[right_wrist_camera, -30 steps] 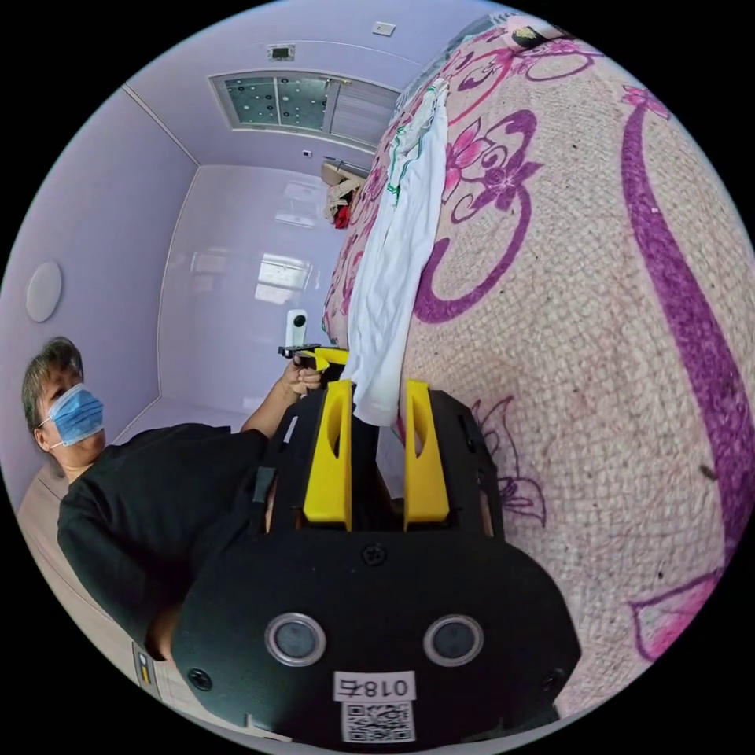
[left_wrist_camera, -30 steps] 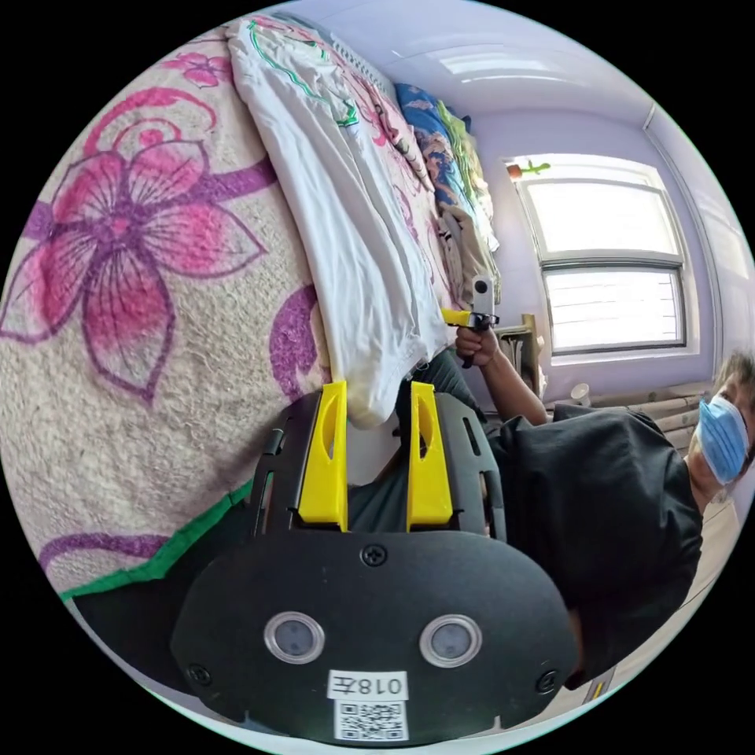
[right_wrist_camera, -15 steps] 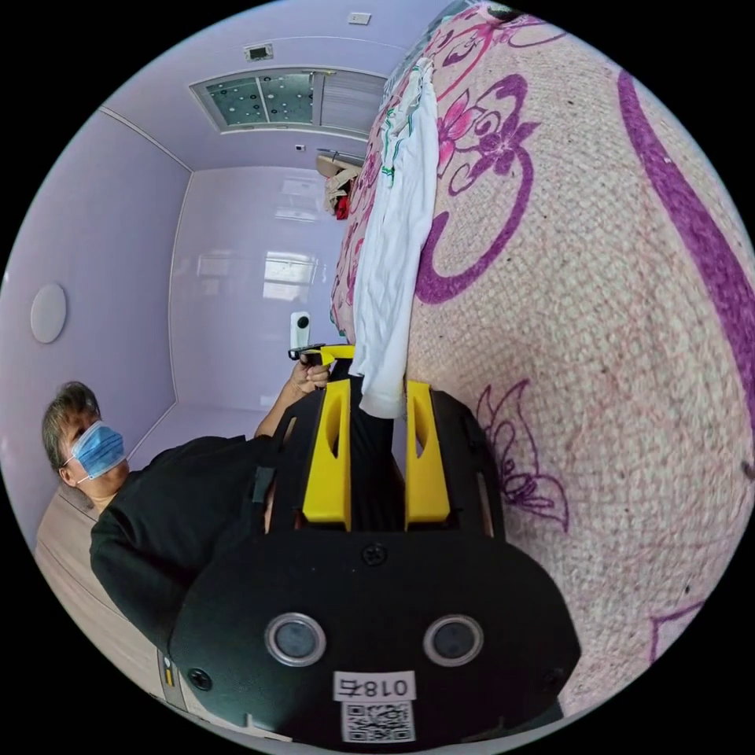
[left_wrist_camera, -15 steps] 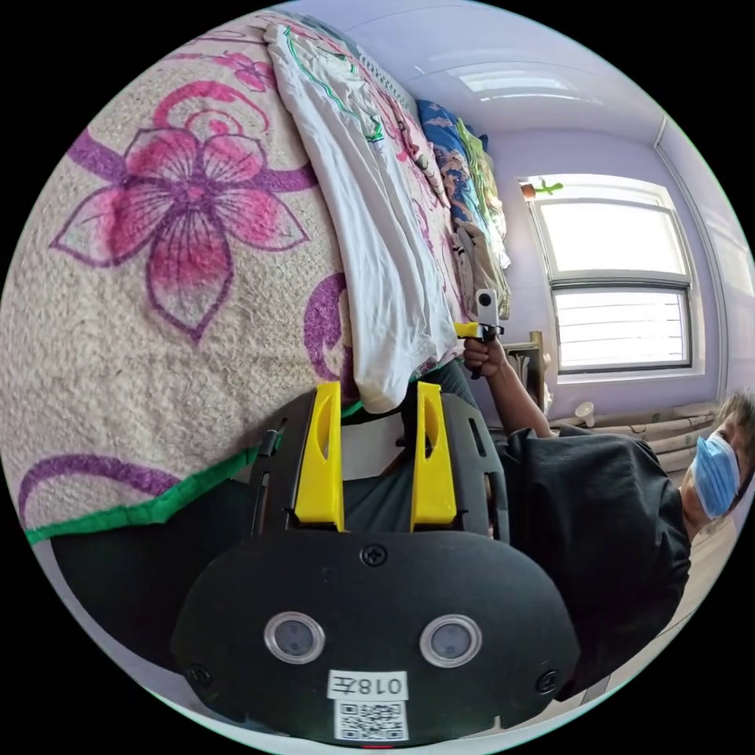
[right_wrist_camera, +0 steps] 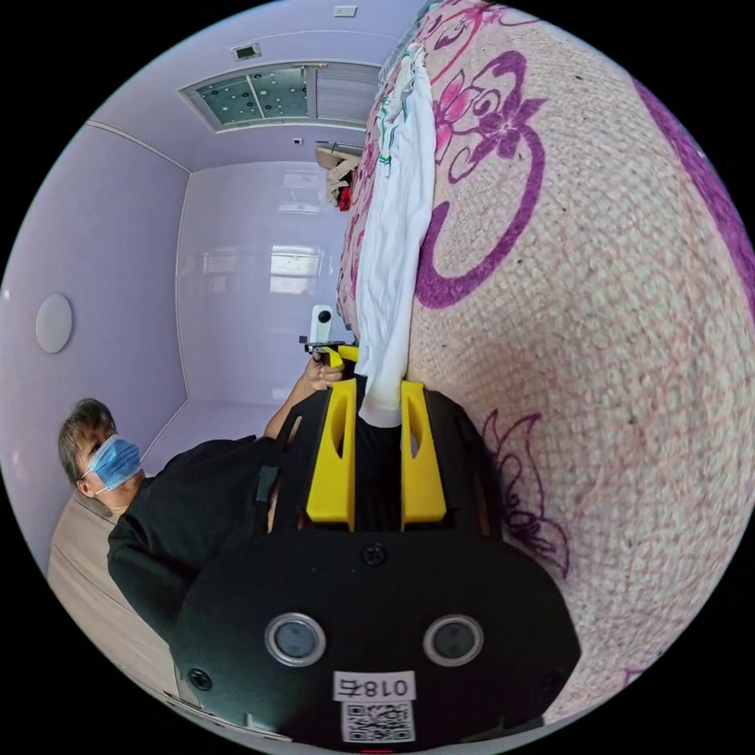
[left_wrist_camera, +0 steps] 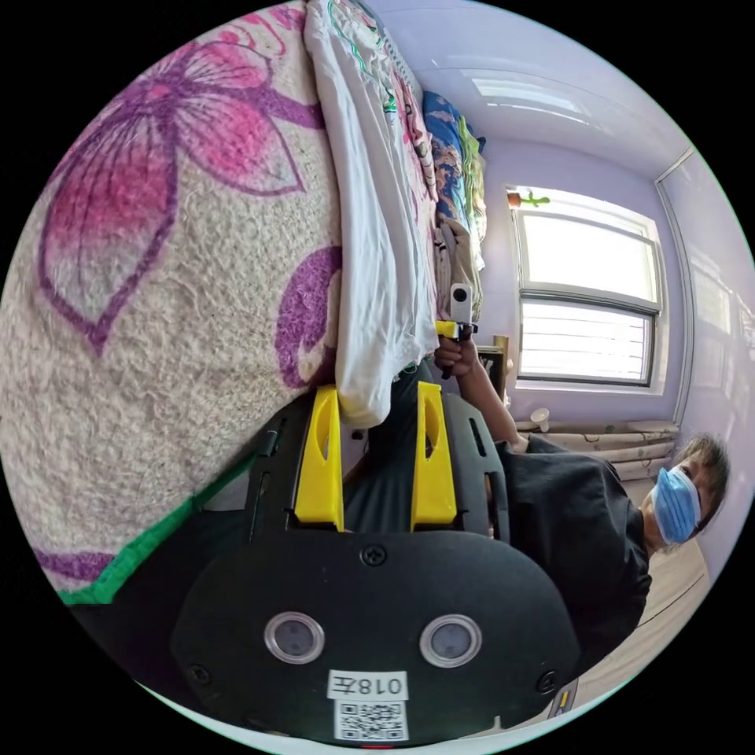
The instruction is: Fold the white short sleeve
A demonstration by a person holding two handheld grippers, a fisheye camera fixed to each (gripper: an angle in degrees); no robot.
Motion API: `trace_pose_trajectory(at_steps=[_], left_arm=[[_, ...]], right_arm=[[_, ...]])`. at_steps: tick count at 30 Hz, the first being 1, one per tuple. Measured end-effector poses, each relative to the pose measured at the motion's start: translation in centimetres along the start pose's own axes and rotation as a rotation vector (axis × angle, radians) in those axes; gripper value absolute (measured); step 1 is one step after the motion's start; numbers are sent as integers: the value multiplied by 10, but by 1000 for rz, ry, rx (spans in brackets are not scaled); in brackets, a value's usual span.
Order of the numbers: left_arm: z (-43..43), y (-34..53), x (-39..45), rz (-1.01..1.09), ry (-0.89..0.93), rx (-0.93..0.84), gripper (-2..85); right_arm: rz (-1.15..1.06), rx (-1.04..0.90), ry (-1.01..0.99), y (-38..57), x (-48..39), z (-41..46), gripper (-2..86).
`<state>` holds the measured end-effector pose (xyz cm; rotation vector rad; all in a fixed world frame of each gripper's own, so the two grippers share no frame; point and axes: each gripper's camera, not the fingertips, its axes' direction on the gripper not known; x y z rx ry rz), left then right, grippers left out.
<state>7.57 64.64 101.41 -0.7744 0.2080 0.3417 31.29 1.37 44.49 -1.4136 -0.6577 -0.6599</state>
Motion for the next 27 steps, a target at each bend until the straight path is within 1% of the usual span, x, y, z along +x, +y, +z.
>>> trace_pose_trajectory(at_steps=[3, 10, 12, 13, 15, 16, 17, 24, 27], left_arm=[[1, -3, -3, 4, -6, -2, 131], [3, -7, -1, 42, -114, -43, 97], [1, -7, -3, 51, -124, -48, 77], [-1, -5, -5, 54, -131, -45, 49], [-6, -1, -8, 53, -124, -31, 16], [-10, 2, -10, 67, -98, -17, 3], [-14, 4, -10, 98, -33, 6, -3], [-43, 18, 11, 230, 11, 73, -8], [-58, 33, 24, 288, 9, 87, -9]], right_arm=[[-2, -20, 12, -6, -1, 4, 117], [6, -61, 48, -22, -5, 19, 95], [-3, -85, 53, -29, -8, 27, 88], [-3, -93, 90, -31, -12, 31, 82], [-3, -90, 146, -32, -15, 31, 74], [3, -81, 136, -31, -16, 30, 67], [7, -73, 129, -30, -16, 28, 64], [-104, 18, 51, -23, -52, 8, 10], [-165, 32, 50, -15, -76, -3, 5]])
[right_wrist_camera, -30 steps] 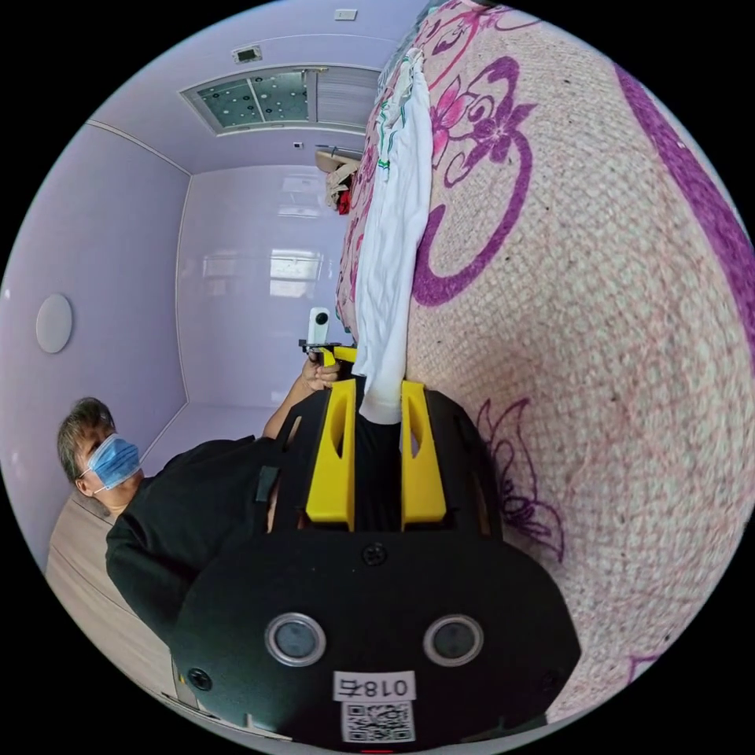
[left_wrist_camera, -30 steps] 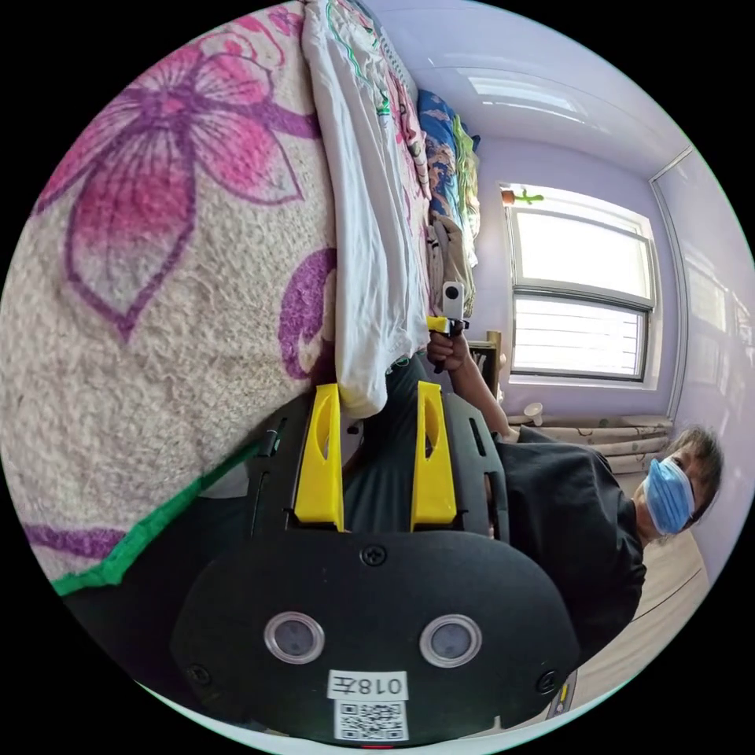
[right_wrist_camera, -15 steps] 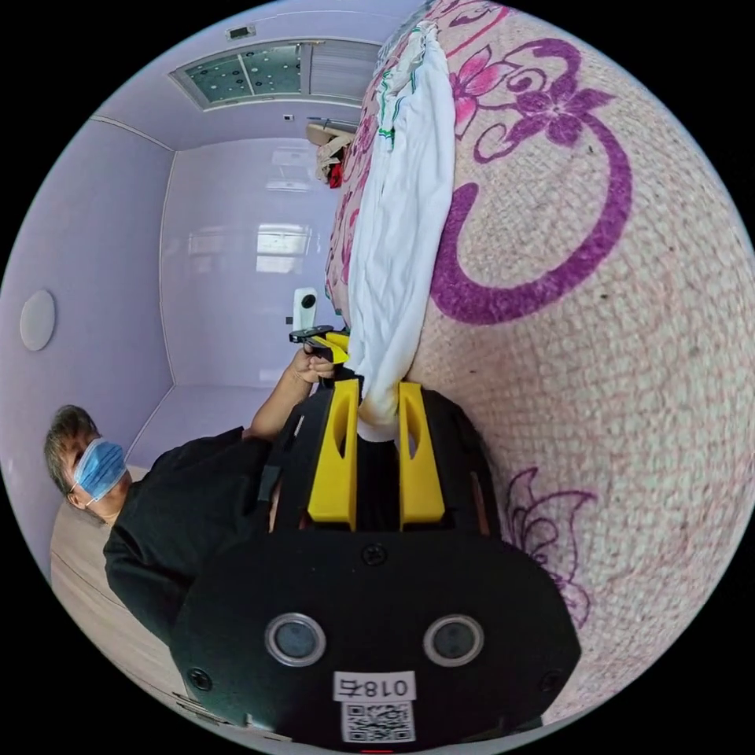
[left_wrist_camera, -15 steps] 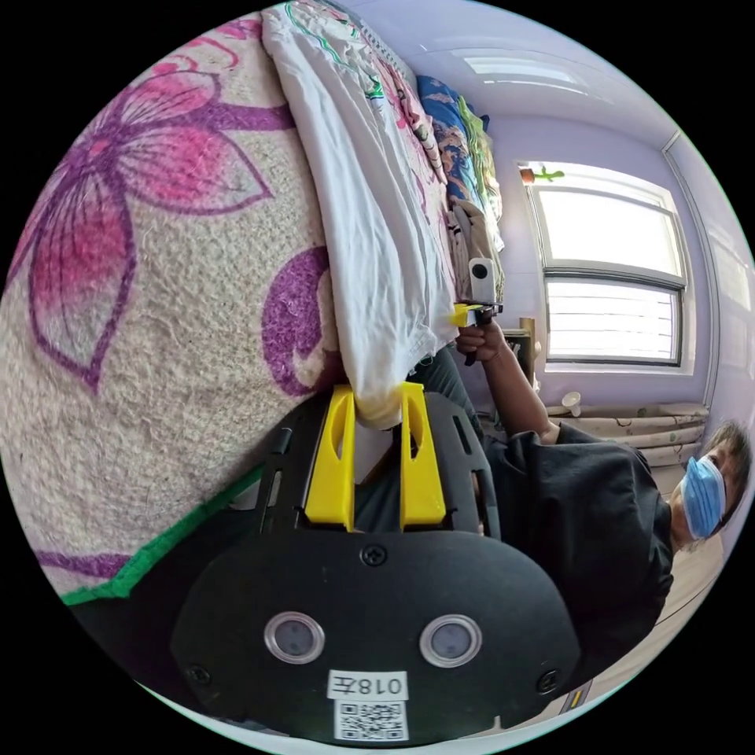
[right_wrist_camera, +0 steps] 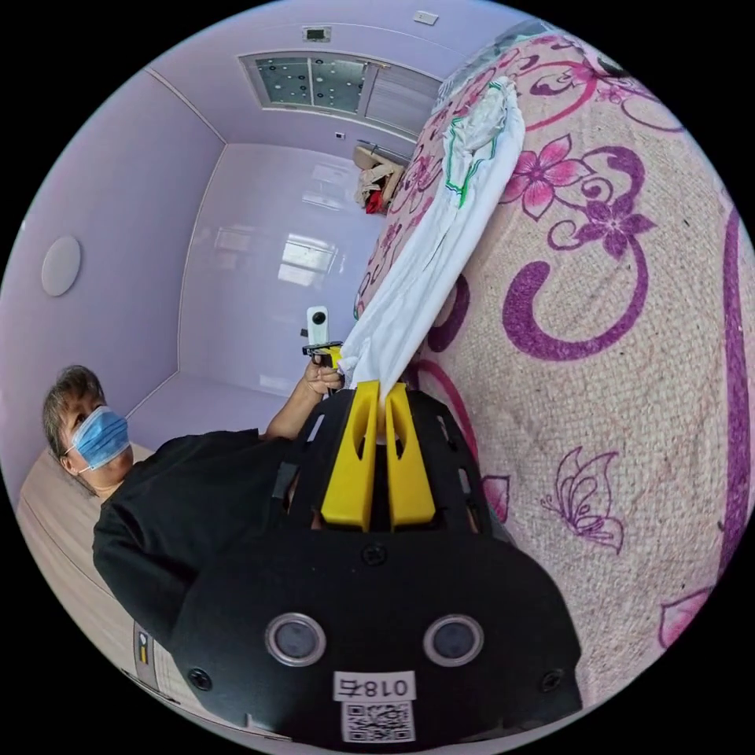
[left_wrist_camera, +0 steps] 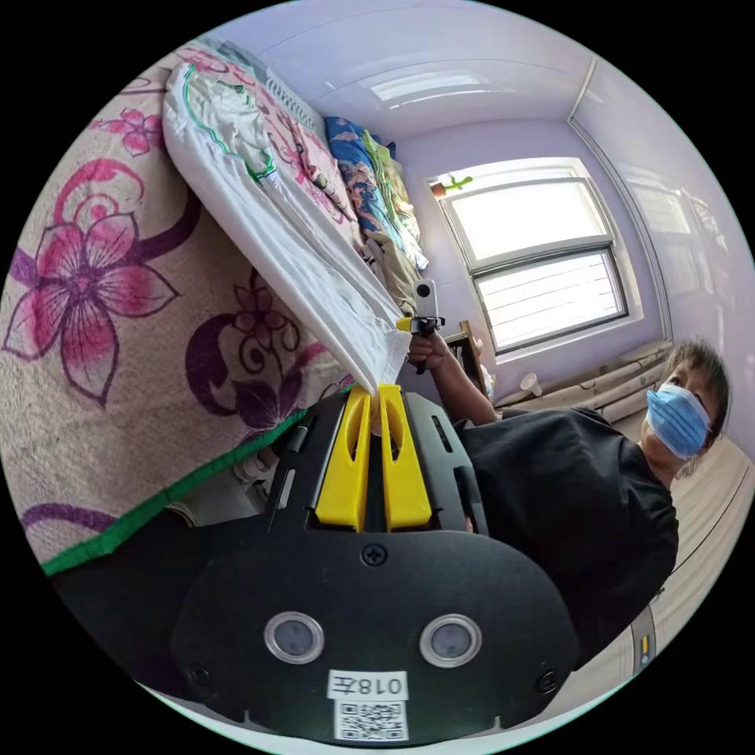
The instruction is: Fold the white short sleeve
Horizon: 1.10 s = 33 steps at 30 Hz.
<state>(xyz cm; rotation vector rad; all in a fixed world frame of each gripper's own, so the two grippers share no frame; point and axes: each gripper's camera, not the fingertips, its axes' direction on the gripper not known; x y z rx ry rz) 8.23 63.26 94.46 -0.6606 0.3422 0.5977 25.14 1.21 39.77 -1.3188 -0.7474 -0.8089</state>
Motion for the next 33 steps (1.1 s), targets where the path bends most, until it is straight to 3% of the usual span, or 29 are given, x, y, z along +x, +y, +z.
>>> trace_pose_trajectory(at_steps=[9, 15, 21, 26, 28, 33], left_arm=[[6, 81, 48, 61, 33, -96, -9], [-7, 89, -1, -20, 178, 16, -9], [-88, -20, -58, 20, 204, 198, -9], [-165, -168, -149, 22, 175, 291, -9], [-183, -209, -197, -34, 198, 338, -9], [-201, -264, -307, -225, 183, 379, -8]], right_arm=[[-62, -119, -7, 59, -66, 0, 0], [37, -47, -75, 63, -68, -17, 0], [-36, 79, -105, -46, -76, -59, -1], [-53, 137, -101, -184, -56, -87, 0], [1, 134, -70, -258, -22, -93, 0], [187, 134, -101, -339, 57, -92, 3]])
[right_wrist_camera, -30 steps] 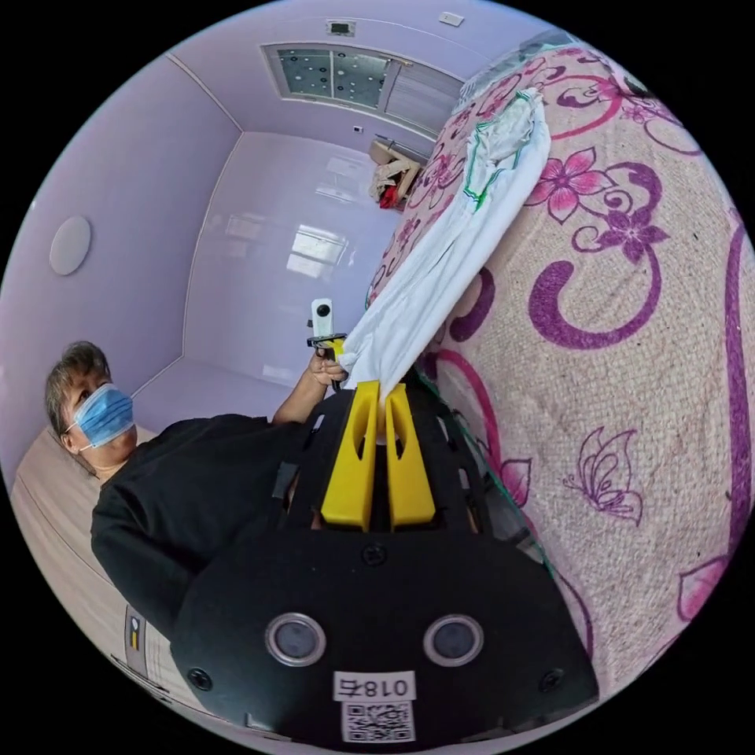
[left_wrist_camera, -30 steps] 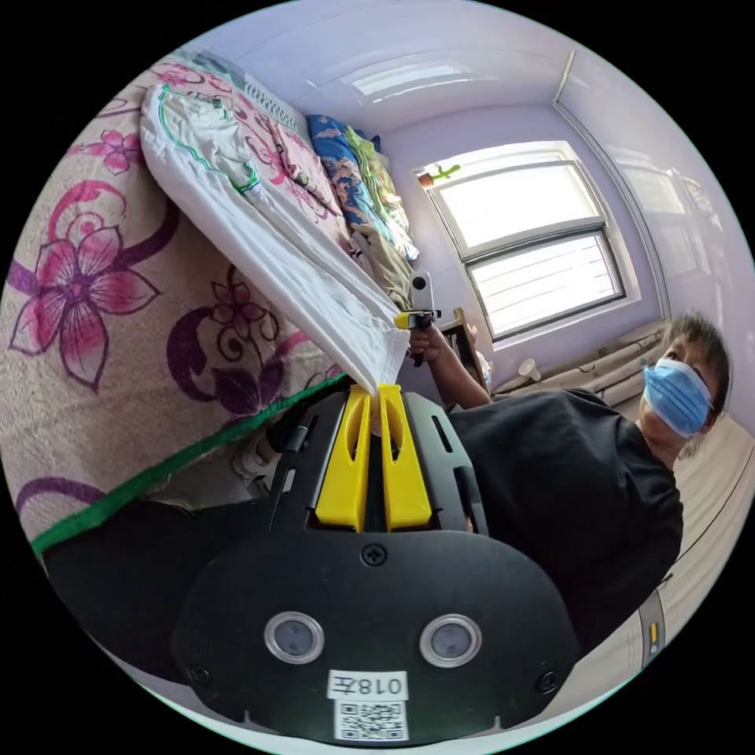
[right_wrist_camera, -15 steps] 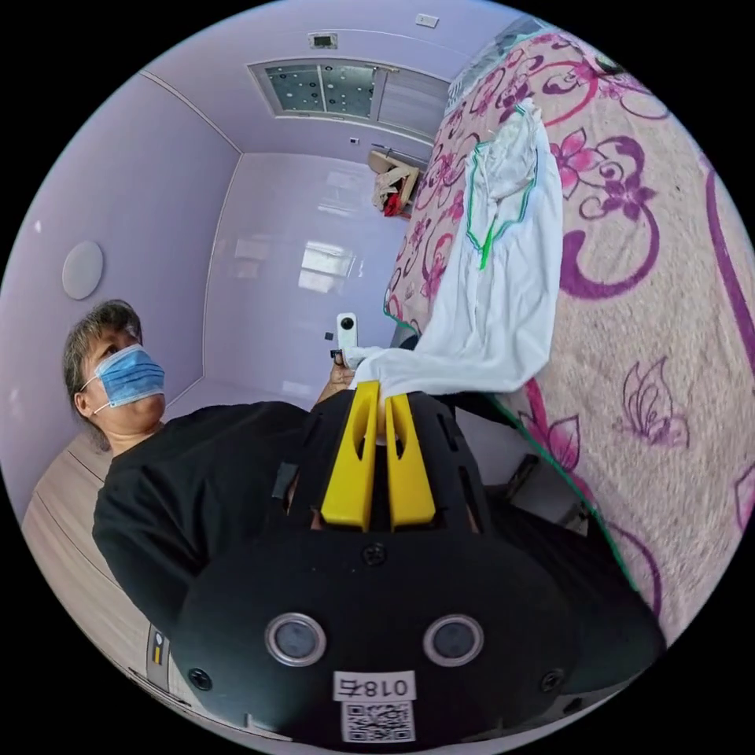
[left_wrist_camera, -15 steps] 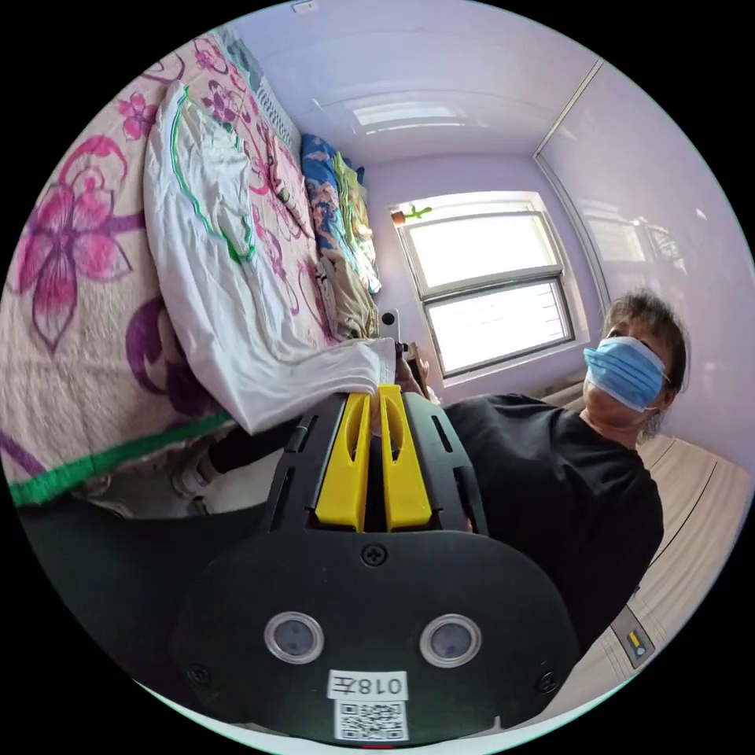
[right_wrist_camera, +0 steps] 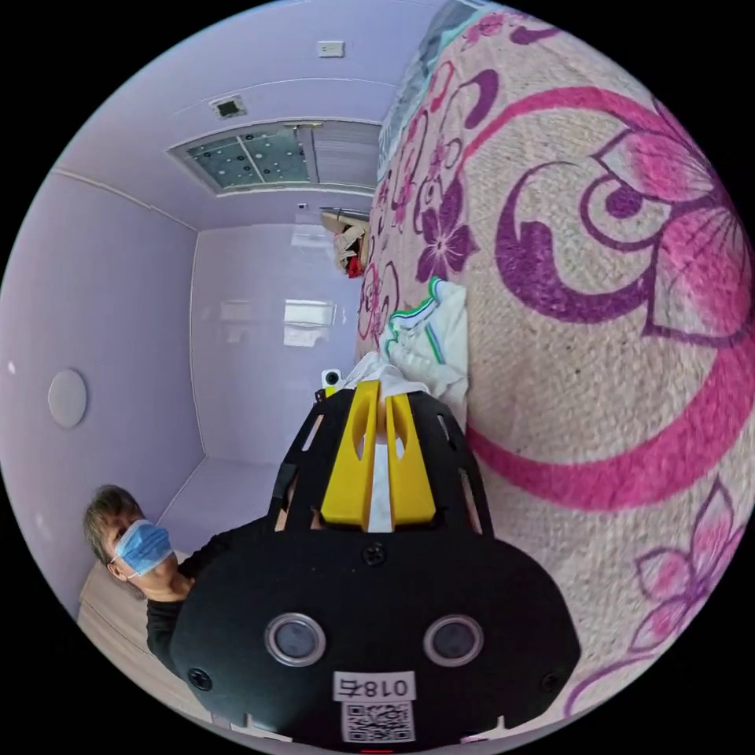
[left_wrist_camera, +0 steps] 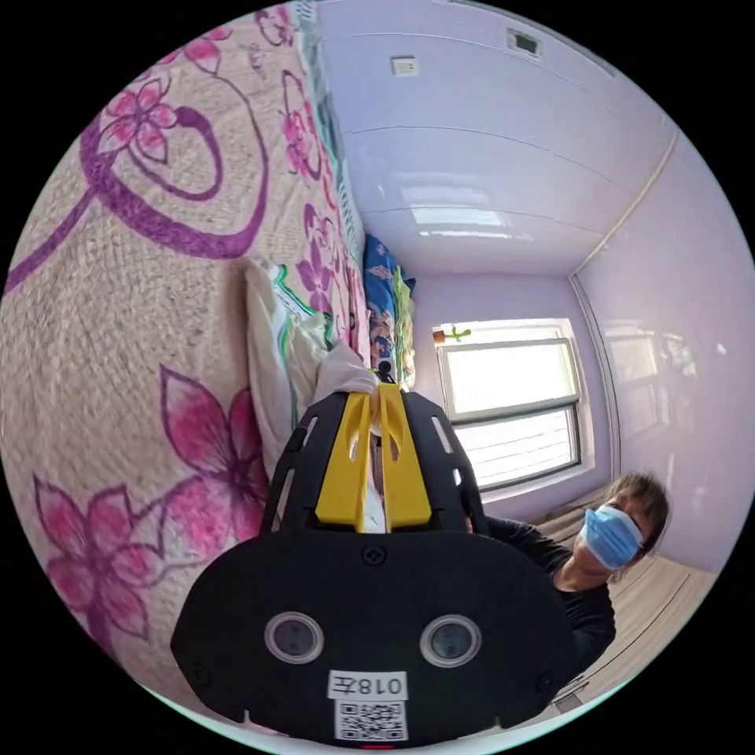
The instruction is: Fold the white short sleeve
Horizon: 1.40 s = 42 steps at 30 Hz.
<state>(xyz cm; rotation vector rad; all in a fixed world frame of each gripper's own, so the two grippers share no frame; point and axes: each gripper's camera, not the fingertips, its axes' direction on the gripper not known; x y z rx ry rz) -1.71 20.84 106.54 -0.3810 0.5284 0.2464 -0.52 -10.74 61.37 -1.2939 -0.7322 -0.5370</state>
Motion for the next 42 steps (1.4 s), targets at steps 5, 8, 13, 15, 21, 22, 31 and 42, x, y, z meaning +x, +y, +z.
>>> trace_pose_trajectory(at_steps=[5, 8, 13, 15, 21, 22, 31, 42], left_arm=[[-20, -28, -20, 9, 16, 6, 11], [-31, -44, -33, -41, 39, 49, 114], [-63, -38, -53, -106, 237, 325, 154], [-74, -28, -39, -48, 243, 405, 137], [-49, -22, 18, 129, 110, 200, 107], [-37, -28, 20, 106, 50, 145, 112], [-68, -8, 82, 229, -97, 361, 112], [32, -45, 185, 343, -865, 134, 164]], right_arm=[[31, 4, -45, -15, 6, -10, 19], [39, 37, -94, -22, 4, -20, 71], [112, 202, -294, -18, 6, -32, 133], [67, 250, -315, -12, -6, -37, 130], [-132, 252, -112, 17, -57, -41, 91], [-151, 212, -33, 18, -65, -33, 93], [-320, 310, 223, 59, -105, -46, 110], [-354, 243, 629, 61, -113, 8, 135]])
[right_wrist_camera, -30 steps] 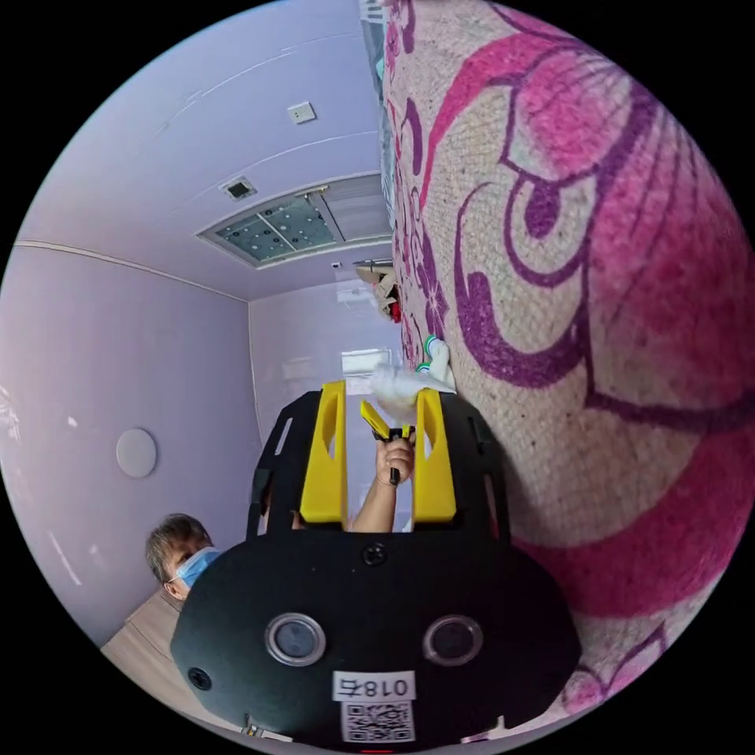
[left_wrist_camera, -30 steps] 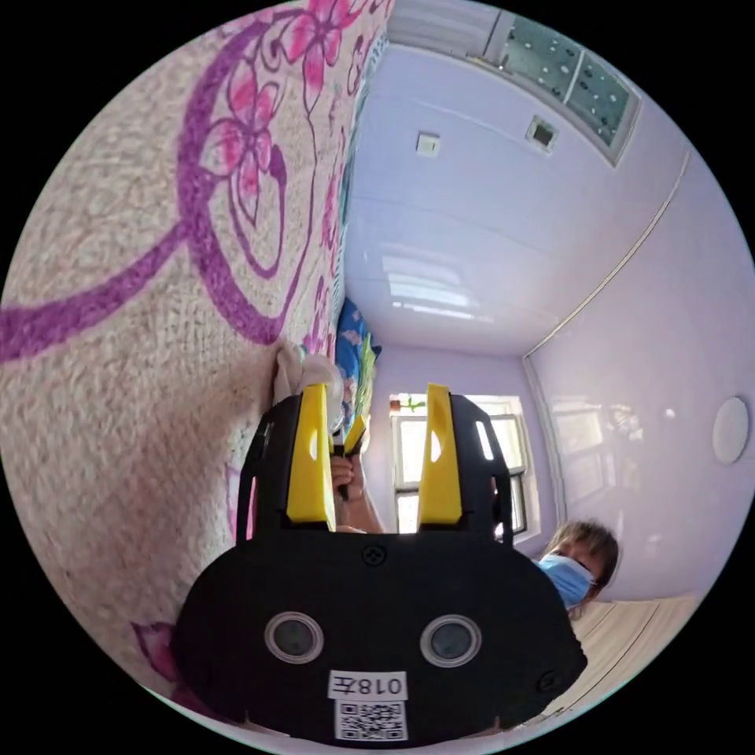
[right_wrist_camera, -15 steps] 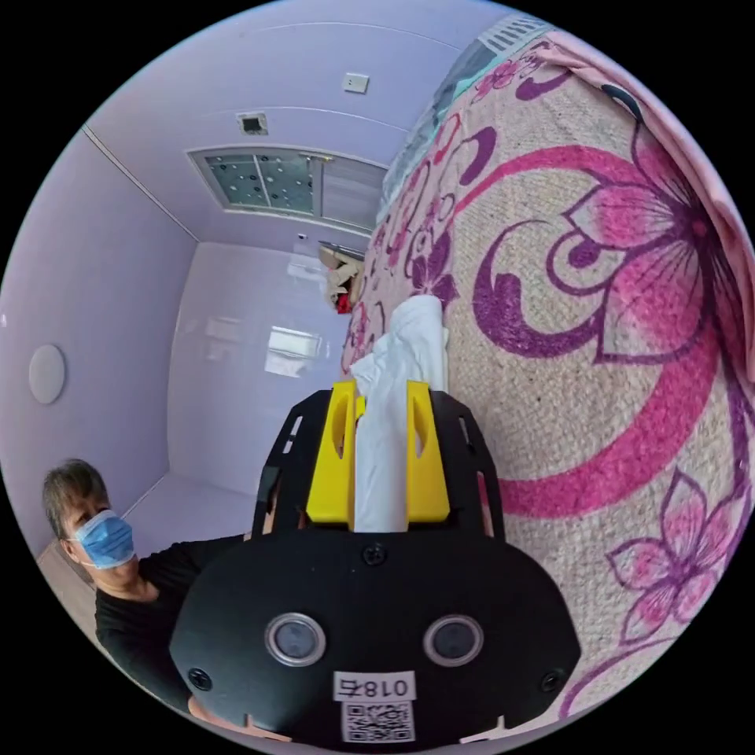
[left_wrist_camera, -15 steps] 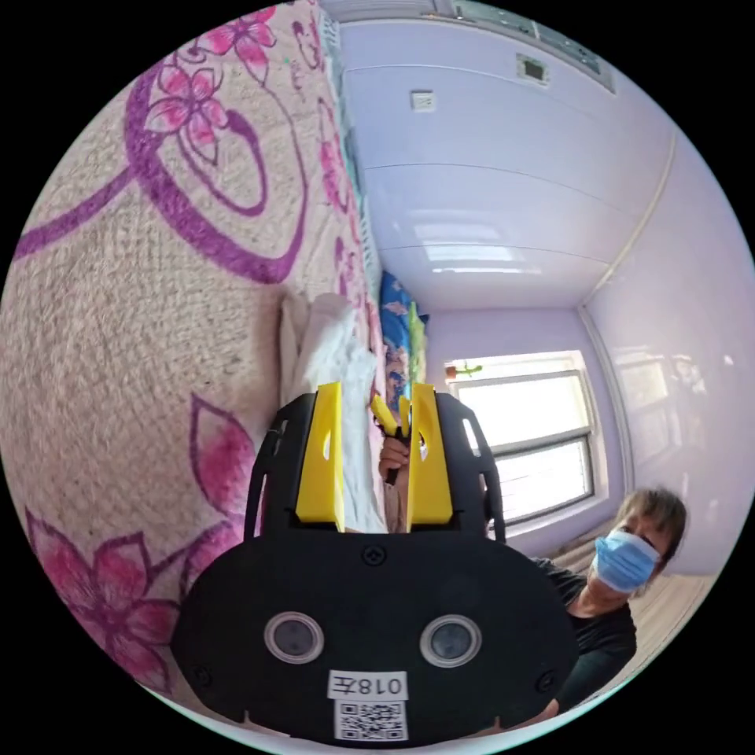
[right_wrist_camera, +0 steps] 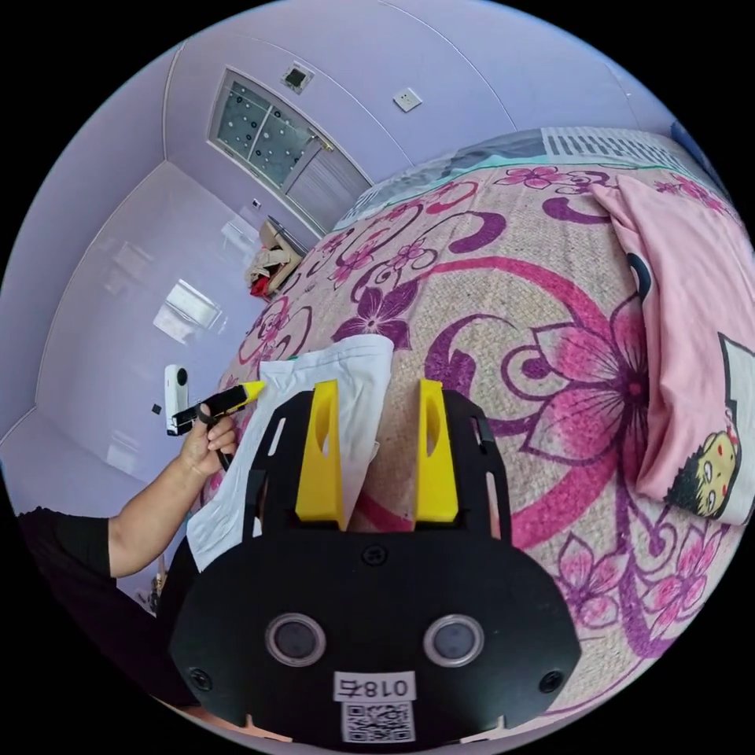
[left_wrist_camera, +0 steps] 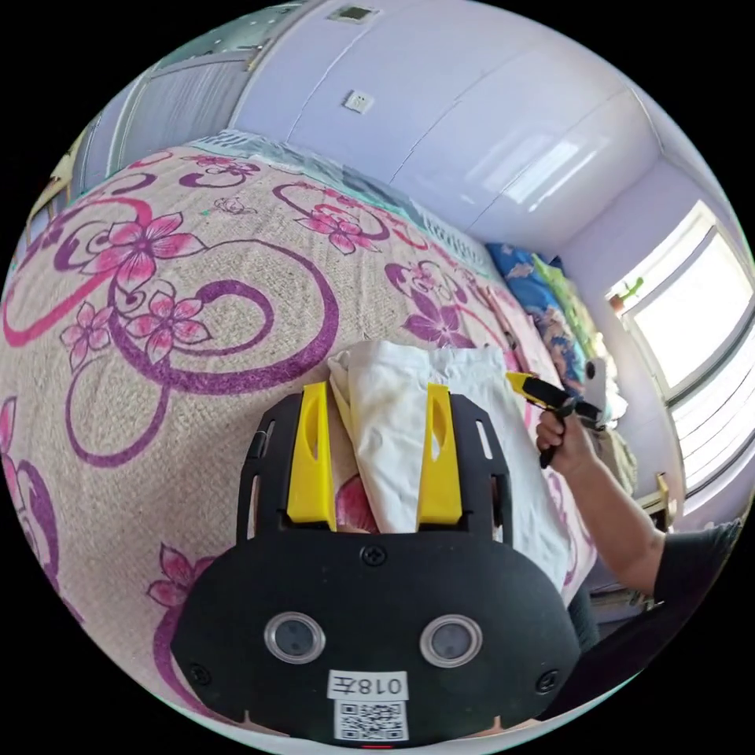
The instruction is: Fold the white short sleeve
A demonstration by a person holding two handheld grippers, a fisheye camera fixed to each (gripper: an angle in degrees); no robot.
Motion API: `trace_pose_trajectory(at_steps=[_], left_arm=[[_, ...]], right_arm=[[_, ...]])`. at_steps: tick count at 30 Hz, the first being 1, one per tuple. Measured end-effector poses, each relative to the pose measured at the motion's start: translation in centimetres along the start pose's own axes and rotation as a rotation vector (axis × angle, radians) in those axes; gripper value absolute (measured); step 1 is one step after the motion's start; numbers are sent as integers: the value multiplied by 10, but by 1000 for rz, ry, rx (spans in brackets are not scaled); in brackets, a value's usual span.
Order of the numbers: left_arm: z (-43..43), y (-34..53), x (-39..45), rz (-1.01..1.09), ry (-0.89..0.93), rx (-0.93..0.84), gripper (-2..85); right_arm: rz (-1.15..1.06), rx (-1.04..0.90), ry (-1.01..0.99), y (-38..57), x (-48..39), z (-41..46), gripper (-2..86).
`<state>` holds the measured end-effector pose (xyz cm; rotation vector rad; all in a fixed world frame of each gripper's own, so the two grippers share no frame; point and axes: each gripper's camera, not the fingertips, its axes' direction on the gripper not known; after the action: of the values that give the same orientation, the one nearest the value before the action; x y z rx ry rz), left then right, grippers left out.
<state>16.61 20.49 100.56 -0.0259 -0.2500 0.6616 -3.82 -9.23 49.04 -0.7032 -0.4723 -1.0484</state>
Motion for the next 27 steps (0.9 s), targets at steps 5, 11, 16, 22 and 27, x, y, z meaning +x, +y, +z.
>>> trace_pose_trajectory(at_steps=[5, 11, 16, 22, 27], left_arm=[[-8, -20, 69, 101, -242, -93, 105], [-47, -21, 115, 157, -272, -24, 48], [-125, 12, 167, 294, -298, 234, 45], [-251, 75, 283, 457, -388, 488, 45], [-338, 88, 386, 572, -321, 630, 45]], right_arm=[[-41, -46, 154, 24, -36, 6, 98], [-62, -99, 133, 50, -50, 4, 30], [-162, 113, 39, 102, -60, -32, 19], [-308, 333, 114, 193, -115, -106, 16], [-362, 515, 215, 262, -144, -187, 16]])
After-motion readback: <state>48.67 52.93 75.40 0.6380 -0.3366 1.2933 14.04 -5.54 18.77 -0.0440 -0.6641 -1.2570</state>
